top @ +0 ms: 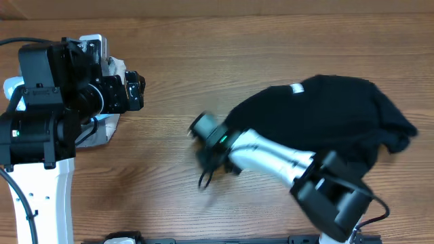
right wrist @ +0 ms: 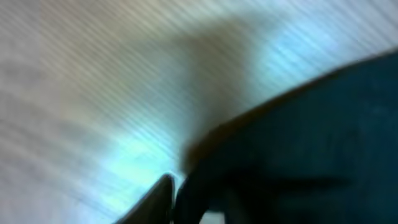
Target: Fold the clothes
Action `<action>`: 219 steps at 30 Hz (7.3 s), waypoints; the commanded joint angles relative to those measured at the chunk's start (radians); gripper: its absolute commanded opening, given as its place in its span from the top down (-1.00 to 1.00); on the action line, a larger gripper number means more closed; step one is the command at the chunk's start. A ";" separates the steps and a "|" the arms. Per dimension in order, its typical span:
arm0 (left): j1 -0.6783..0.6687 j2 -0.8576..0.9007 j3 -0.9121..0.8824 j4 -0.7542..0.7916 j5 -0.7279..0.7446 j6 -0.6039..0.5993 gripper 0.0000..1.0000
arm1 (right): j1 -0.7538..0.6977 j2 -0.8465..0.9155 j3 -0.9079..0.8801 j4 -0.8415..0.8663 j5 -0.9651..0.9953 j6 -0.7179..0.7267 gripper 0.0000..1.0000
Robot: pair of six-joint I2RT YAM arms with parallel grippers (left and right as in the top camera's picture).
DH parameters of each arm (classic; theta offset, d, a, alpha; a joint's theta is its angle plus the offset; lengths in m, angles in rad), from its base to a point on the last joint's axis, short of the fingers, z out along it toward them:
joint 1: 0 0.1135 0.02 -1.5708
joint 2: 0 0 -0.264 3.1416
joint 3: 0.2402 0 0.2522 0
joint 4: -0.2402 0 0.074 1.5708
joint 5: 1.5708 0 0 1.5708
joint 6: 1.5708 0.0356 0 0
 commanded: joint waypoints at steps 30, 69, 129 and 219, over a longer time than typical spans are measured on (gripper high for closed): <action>-0.512 0.826 0.013 0.403 0.069 0.332 -0.88 | -0.615 -0.737 0.067 -0.434 0.248 0.402 -1.00; -0.117 0.942 0.019 0.219 -0.323 -0.132 0.92 | -0.985 -0.459 -0.077 -0.438 0.243 0.445 -1.00; -0.130 0.939 0.469 -0.168 -0.142 -0.060 0.69 | -1.061 -0.269 -0.477 -0.037 -0.331 0.147 -0.12; -0.365 1.264 0.473 0.142 -0.472 0.006 0.92 | -1.350 -0.301 -0.093 -0.225 -0.143 0.207 -0.71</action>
